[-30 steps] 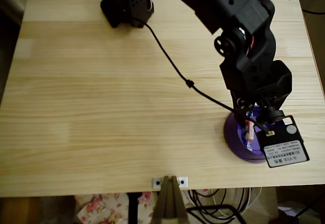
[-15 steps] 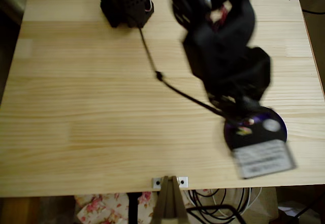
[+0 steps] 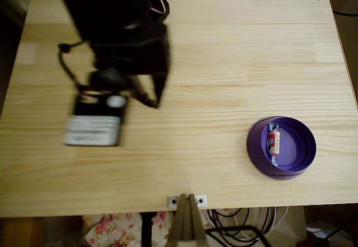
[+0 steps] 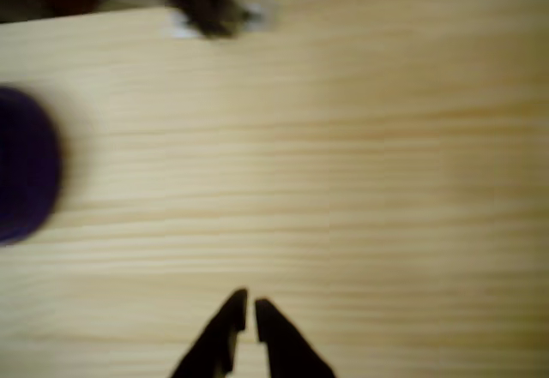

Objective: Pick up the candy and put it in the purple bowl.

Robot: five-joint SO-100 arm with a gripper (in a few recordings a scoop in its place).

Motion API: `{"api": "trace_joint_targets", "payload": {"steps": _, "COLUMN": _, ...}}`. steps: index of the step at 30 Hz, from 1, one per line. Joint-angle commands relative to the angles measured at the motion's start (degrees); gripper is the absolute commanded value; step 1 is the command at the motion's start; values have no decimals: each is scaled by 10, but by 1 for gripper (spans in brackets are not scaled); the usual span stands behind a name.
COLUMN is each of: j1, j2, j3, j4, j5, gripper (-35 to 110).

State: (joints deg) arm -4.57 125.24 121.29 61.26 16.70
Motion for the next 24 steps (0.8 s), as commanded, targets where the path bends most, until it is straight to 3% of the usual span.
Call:
{"api": "trace_joint_targets", "payload": {"steps": 1, "j1": 85, "j2": 89, "j3": 63, "j4": -25, "j5": -45, "gripper": -1}}
{"api": "trace_joint_targets", "payload": {"steps": 9, "j1": 191, "j2": 417, "j3": 308, "j4": -47, "j5": -146, "gripper": -1}}
{"api": "trace_joint_targets", "payload": {"steps": 14, "j1": 221, "j2": 620, "j3": 415, "j4": 21, "j5": -158, "gripper": -1}}
{"api": "trace_joint_targets", "payload": {"steps": 24, "j1": 235, "j2": 639, "j3": 504, "j4": 20, "j5": -142, "gripper": -1}}
